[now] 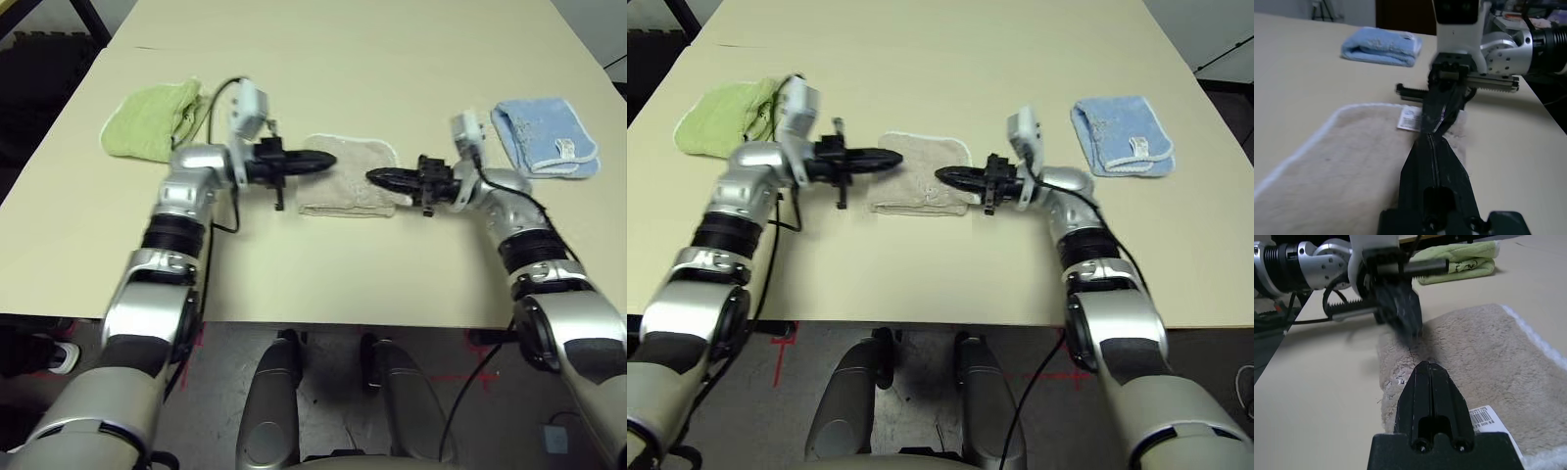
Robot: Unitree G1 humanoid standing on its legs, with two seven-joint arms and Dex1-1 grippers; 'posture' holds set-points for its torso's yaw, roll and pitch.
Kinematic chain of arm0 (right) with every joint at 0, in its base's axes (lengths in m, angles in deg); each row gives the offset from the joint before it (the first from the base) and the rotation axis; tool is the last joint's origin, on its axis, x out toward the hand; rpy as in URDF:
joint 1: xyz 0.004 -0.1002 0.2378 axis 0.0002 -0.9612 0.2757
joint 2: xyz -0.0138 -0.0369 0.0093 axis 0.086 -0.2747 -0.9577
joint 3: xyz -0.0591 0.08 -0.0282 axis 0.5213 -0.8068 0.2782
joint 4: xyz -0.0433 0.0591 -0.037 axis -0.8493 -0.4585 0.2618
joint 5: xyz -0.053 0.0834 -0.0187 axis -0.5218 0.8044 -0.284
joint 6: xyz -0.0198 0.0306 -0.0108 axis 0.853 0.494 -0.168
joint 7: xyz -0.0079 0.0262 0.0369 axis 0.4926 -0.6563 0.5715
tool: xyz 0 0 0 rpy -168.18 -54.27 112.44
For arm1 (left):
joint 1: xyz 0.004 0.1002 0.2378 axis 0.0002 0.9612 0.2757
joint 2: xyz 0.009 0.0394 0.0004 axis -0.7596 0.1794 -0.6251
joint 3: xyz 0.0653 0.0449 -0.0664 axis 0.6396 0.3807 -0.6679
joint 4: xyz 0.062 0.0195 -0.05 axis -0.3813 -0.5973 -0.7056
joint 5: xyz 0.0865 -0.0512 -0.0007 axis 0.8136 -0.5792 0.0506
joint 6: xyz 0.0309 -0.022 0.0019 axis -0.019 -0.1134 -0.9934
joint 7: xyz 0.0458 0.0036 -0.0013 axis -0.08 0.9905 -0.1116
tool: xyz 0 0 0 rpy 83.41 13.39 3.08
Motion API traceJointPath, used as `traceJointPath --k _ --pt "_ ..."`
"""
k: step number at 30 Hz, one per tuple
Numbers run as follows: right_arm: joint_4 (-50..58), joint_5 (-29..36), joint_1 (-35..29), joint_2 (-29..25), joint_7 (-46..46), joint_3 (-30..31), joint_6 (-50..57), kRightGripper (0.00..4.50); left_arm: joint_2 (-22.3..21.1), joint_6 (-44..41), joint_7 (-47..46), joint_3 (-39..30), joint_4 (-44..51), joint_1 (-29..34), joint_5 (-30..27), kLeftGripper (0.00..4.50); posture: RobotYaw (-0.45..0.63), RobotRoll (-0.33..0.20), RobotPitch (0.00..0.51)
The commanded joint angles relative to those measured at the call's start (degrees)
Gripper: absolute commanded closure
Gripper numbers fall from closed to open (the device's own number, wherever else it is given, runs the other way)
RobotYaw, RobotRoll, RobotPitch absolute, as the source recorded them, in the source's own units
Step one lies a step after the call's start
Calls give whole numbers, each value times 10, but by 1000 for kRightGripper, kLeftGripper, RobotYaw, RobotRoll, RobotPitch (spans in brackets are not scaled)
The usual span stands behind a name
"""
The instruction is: Fold the towel and set it aside.
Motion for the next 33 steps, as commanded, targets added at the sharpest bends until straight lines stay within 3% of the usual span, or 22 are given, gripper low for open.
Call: traceJointPath --k 1,8,15,20,25,33 --pt "-9 -15 -6 1 -2 12 -12 4500 0 10 8 14 -10 13 22 4484 -45 0 250" --pt "-66 -68 -5 -17 20 35 -52 4500 -26 47 -7 33 -76 21 80 4484 -51 0 249" --pt "-93 -69 -15 -14 43 27 -67 4500 -30 51 -20 26 -96 13 90 4484 -44 0 251" --pt "-67 -21 7 -6 37 -9 -44 4500 -14 28 8 -6 -49 -4 37 4484 -39 0 257" --pt "-23 25 27 2 51 -43 12 4500 -2 -79 -14 -63 27 -31 -39 4484 -36 0 262" --pt "-82 -51 74 44 197 -13 -37 4500 3 -52 -56 -59 -44 -65 -3 4484 -30 0 261"
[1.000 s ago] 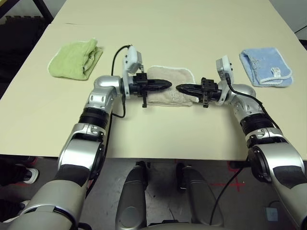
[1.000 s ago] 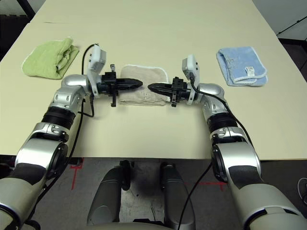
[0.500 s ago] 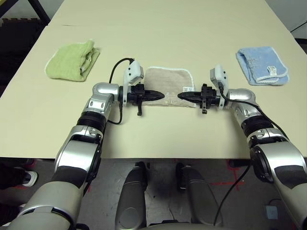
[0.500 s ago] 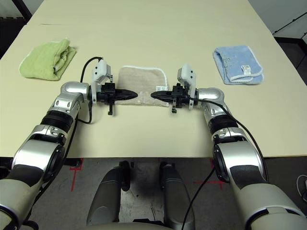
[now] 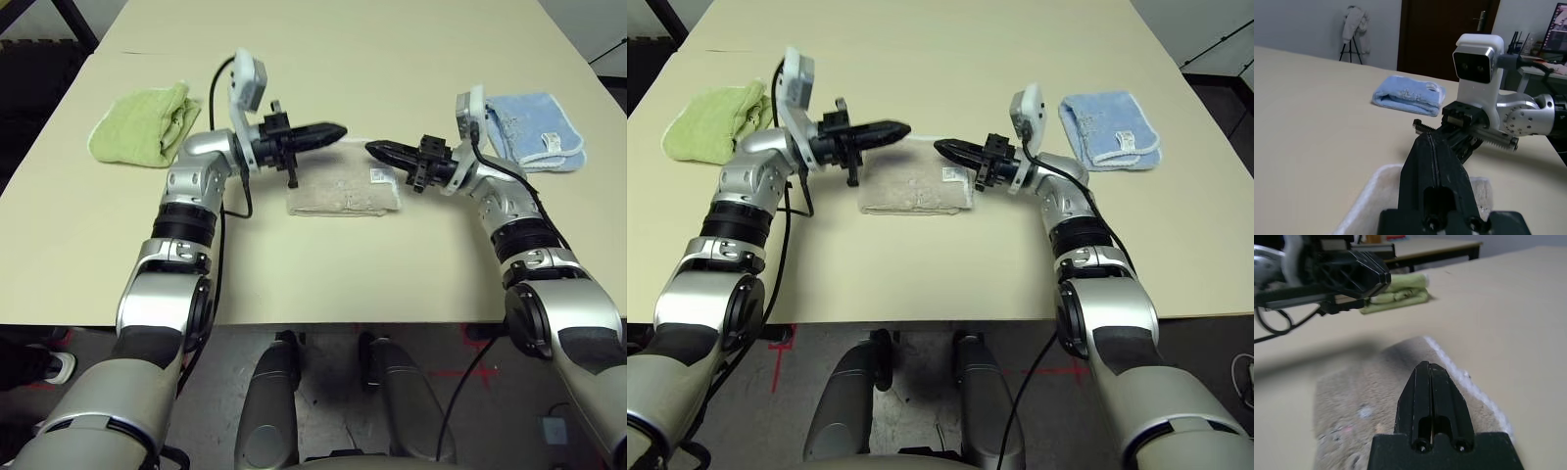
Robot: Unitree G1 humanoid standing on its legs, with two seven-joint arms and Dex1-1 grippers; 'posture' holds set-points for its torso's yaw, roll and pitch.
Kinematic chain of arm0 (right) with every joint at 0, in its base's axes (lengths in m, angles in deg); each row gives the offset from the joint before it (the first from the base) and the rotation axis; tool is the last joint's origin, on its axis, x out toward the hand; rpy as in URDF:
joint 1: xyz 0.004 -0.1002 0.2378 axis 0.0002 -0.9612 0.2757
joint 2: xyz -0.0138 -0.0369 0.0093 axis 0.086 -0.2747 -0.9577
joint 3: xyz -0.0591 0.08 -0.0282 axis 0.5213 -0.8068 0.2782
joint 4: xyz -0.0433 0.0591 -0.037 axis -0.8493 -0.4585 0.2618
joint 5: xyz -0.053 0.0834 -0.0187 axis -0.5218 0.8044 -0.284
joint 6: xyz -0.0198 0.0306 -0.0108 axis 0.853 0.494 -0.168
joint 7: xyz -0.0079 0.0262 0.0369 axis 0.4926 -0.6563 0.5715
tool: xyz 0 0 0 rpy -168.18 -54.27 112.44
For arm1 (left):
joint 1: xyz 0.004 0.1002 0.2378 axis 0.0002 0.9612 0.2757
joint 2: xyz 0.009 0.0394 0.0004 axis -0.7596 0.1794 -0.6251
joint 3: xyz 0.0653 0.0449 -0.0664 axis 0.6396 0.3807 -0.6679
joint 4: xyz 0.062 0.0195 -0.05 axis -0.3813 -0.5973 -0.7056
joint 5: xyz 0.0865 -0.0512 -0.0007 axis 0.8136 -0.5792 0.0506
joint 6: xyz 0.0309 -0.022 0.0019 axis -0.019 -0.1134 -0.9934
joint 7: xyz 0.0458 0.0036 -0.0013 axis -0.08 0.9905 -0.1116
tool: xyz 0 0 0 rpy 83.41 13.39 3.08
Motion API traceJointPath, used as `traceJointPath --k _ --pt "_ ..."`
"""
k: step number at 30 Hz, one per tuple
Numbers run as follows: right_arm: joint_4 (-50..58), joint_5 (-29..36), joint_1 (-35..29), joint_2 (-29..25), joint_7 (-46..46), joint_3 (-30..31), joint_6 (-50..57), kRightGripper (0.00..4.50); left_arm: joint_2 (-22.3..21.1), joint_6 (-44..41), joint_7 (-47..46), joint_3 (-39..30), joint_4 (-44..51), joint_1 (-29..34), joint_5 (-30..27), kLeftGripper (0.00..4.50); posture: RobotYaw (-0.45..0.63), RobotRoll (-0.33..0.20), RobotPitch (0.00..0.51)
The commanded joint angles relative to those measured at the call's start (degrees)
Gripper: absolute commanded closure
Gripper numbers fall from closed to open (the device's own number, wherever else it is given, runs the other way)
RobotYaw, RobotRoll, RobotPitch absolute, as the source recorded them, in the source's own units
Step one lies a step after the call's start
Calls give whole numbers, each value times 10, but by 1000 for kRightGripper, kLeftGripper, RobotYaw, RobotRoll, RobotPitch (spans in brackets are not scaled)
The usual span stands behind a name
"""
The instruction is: Fold the towel and set it aside.
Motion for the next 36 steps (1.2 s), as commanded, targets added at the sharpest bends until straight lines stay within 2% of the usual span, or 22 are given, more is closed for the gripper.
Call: traceJointPath --k 1,7,16,22,28,32,36 --pt "-41 -39 18 12 54 18 -21 4500 8 31 -10 25 -56 -4 39 4484 -26 0 263" --pt "-82 -70 38 25 113 26 -34 4500 13 90 -95 45 -176 -28 108 4484 -31 0 266" --pt "-84 -83 26 10 102 33 -32 4500 18 113 -166 35 -227 -37 136 4484 -43 0 266" --pt "-100 -108 -25 13 144 44 -26 4500 14 109 -158 43 -232 -17 152 4484 -47 0 267" --pt "-99 -102 -23 17 148 39 -31 4500 3 104 -134 43 -224 -7 155 4484 -38 0 267" --pt "-79 -59 1 11 98 7 -37 4500 -10 113 -114 30 -216 -16 143 4484 -39 0 268" --pt "-11 29 8 -19 -48 -38 10 4500 -28 98 -23 -15 -155 -22 75 4484 -36 0 262"
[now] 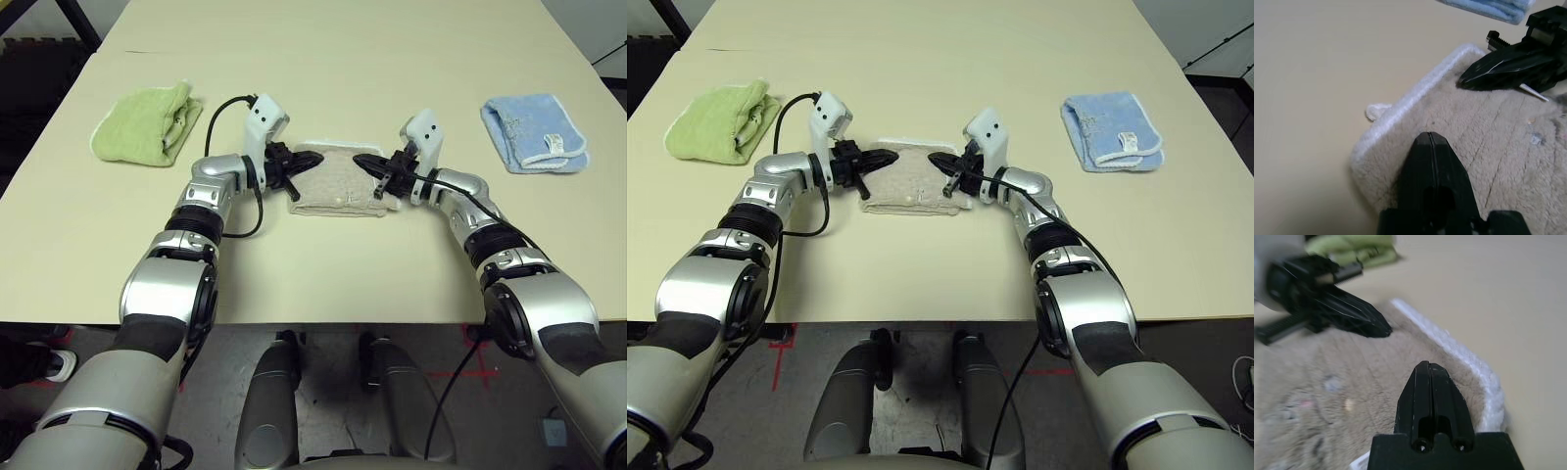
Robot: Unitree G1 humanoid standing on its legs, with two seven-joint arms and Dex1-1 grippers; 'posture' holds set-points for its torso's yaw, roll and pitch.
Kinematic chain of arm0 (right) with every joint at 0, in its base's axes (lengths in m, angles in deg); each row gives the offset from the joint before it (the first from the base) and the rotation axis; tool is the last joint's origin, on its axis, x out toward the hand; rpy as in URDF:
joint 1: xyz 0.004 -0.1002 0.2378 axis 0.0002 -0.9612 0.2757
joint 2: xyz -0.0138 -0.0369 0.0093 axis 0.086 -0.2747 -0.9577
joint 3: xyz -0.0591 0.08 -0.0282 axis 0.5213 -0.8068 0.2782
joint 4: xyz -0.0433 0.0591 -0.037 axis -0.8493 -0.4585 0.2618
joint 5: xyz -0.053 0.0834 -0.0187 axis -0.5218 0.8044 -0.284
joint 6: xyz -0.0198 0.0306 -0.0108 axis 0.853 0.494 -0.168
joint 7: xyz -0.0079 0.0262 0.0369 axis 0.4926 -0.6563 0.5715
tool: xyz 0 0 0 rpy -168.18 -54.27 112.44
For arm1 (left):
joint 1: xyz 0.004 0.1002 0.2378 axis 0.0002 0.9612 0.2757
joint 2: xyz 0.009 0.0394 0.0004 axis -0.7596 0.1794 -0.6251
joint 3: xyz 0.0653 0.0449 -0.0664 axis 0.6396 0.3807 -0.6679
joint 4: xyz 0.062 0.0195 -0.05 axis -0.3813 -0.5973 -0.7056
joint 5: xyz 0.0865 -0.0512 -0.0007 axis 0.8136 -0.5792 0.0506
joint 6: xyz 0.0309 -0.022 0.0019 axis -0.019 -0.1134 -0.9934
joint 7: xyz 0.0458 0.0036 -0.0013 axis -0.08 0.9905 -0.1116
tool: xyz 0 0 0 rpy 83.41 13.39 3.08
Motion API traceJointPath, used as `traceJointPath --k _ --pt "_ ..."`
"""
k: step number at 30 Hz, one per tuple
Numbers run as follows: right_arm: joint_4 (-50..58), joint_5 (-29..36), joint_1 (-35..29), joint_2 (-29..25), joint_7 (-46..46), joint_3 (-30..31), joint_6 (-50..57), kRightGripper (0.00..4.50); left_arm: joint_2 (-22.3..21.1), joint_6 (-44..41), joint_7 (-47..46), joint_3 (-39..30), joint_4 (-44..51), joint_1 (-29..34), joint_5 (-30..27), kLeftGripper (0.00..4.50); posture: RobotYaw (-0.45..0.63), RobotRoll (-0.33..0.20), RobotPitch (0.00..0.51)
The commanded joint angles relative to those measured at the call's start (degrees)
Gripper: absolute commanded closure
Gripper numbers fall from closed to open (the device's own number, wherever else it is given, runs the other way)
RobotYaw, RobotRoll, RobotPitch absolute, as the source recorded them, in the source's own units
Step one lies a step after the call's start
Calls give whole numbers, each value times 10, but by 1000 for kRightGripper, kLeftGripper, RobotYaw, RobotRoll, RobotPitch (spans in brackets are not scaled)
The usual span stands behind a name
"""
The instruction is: Fold the towel and set it aside.
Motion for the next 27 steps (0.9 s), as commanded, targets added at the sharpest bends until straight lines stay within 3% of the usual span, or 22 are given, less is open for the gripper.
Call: traceJointPath --k 1,8,14,15,16,19,23,27 --pt "73 66 0 -40 -124 -26 49 4500 -21 -28 94 -28 80 10 -57 4484 -37 0 259" --pt "212 72 -74 -143 -248 18 136 4500 -112 -112 221 3 335 145 -105 4484 -36 0 249" --pt "257 62 -126 -183 -260 39 148 4500 -163 -89 236 10 358 196 -97 4484 -23 0 245" --pt "257 54 -136 -189 -254 41 136 4500 -167 -78 236 11 357 199 -94 4315 -23 0 245" --pt "256 48 -143 -194 -250 43 124 4500 -168 -76 234 11 359 201 -94 4093 -23 0 245" --pt "253 60 -149 -195 -213 27 176 3771 -164 -75 223 7 362 198 -100 3181 -24 0 242" --pt "249 109 -122 -193 -132 -1 404 2300 -160 -76 215 5 362 192 -106 1621 -24 0 242" --pt "273 143 -107 -214 -113 6 621 757 -163 -77 215 6 367 193 -109 36 -23 0 245"
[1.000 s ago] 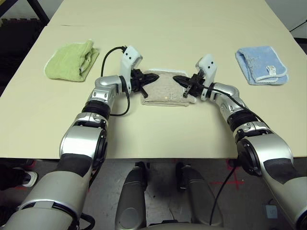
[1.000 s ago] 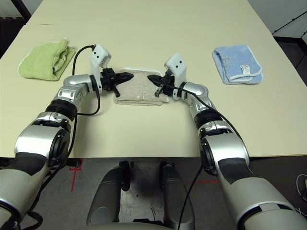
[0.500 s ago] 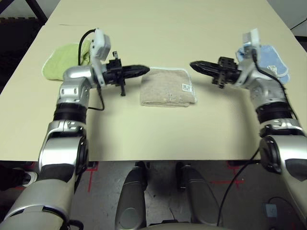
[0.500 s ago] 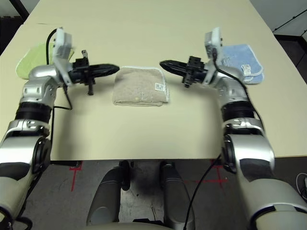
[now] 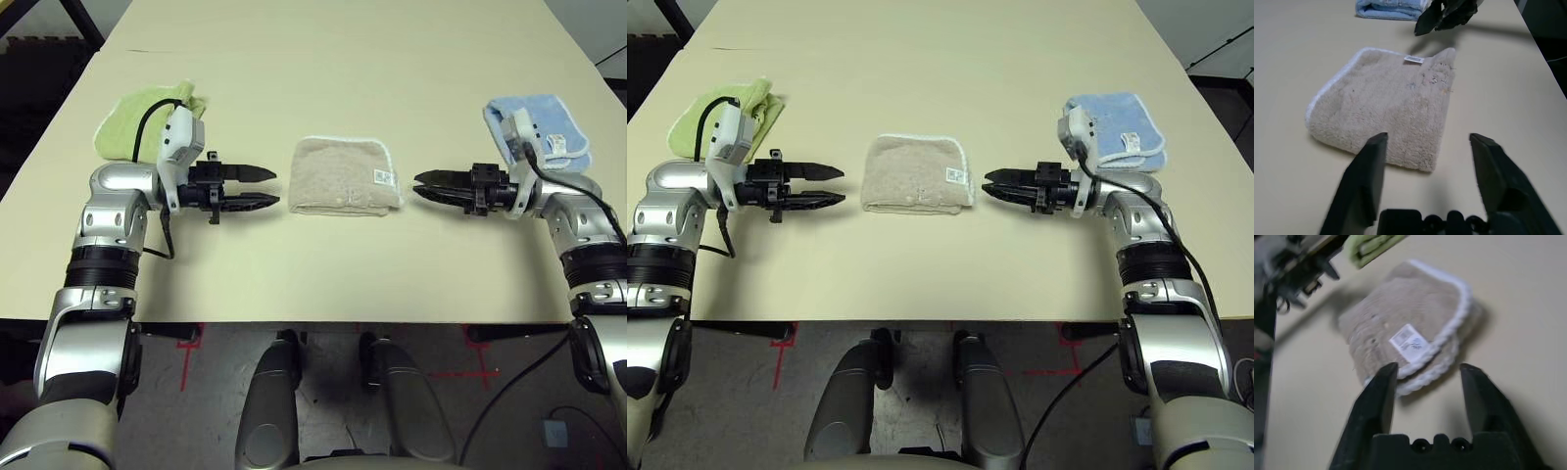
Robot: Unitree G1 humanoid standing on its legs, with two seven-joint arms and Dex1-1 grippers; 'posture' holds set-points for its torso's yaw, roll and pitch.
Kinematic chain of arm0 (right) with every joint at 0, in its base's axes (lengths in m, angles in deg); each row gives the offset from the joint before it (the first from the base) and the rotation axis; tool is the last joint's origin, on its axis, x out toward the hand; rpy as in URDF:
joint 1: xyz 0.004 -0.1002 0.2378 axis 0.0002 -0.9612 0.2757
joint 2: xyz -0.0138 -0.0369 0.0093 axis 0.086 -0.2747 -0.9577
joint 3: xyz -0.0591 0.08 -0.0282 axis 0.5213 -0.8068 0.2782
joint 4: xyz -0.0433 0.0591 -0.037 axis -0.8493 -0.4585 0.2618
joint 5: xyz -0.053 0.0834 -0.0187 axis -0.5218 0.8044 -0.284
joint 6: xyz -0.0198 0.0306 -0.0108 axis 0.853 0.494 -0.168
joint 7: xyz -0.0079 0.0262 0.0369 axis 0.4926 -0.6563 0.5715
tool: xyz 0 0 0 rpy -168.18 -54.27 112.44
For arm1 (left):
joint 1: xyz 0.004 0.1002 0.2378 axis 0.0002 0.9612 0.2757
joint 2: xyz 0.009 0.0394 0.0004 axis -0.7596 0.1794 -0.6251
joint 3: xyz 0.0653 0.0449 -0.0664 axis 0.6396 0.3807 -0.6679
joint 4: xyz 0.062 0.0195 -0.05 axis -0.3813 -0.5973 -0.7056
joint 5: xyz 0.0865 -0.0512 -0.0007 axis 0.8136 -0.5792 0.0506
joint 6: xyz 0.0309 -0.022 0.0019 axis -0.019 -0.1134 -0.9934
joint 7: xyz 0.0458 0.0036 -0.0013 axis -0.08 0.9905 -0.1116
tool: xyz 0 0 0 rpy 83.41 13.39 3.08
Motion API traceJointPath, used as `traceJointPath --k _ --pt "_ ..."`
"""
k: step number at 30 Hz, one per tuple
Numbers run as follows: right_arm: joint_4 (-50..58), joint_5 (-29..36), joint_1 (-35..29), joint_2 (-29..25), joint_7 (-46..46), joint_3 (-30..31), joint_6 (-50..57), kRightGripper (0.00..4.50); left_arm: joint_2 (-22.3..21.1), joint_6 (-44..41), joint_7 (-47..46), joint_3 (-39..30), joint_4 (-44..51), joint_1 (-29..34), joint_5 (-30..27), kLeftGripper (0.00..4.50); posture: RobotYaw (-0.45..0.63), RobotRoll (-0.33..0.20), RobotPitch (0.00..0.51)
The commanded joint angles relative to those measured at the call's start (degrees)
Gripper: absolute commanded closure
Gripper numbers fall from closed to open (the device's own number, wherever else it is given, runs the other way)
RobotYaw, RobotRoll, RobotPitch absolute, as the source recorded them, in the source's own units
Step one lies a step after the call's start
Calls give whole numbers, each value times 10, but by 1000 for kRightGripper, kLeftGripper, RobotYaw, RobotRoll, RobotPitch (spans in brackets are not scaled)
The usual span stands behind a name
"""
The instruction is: Fold the towel and set it aside.
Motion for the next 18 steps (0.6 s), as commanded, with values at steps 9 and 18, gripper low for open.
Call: traceJointPath --k 9,18 --pt "-42 68 50 -15 94 -37 337 14 -28 -20 2 -10 50 35 -20 0 2 0 259" --pt "-41 73 51 -1 100 -11 371 14 -34 -26 -3 -17 83 55 -43 0 18 0 267"
